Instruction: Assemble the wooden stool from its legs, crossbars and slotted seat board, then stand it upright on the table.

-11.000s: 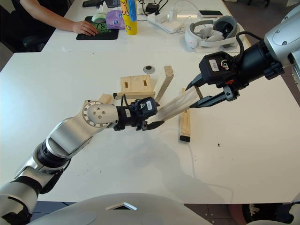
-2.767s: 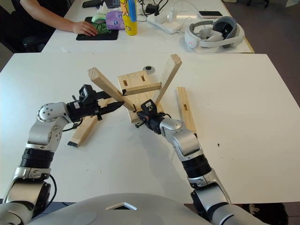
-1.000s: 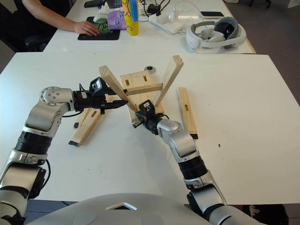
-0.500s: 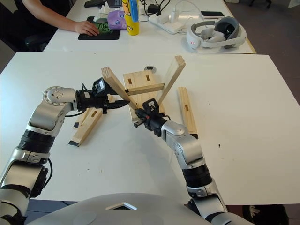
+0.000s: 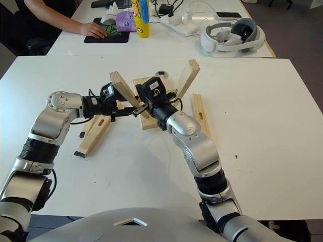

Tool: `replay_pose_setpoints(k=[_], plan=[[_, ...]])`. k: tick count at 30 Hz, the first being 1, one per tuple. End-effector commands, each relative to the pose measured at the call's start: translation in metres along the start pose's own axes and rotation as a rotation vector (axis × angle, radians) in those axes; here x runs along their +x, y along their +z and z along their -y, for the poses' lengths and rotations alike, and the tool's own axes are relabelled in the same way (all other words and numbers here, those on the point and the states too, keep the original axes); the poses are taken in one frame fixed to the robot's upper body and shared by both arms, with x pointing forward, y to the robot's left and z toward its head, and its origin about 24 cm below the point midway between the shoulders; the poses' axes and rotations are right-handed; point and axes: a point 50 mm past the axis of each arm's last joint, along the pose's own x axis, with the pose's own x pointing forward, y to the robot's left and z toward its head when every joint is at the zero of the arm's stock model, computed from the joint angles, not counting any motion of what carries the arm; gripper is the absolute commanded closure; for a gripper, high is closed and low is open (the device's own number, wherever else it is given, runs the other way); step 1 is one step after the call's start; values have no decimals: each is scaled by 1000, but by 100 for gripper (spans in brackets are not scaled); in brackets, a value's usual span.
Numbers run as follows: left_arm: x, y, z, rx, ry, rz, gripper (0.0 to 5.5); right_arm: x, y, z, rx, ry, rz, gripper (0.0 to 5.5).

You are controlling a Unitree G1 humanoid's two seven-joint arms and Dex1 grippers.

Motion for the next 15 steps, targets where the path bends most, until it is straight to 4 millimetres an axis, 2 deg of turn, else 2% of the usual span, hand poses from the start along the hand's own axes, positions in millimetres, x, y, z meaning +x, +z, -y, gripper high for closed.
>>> replay_pose_setpoints(k=[1, 3, 4, 6, 7, 11, 15], plan=[[4, -20, 4, -45, -15, -114, 345, 0, -24, -3, -58, 9, -150, 550], [4, -19, 4, -46, -11, -114, 345, 1, -11, -2, -25, 2, -62, 550], [4, -19, 4, -47, -8, -113, 345, 0, 3, 1, 16, -1, 41, 550], [3, -20, 4, -48, -5, -114, 345, -8, 22, 7, 103, 8, 192, 550], [3, -20, 4, -51, -2, -116, 345, -15, 26, 11, 120, 19, 231, 550], [-1, -23, 3, -58, 14, -124, 345, -42, 14, 22, 107, 106, 222, 550], [-1, -21, 1, -54, 11, -127, 345, -57, -17, 29, 72, 97, 71, 550]])
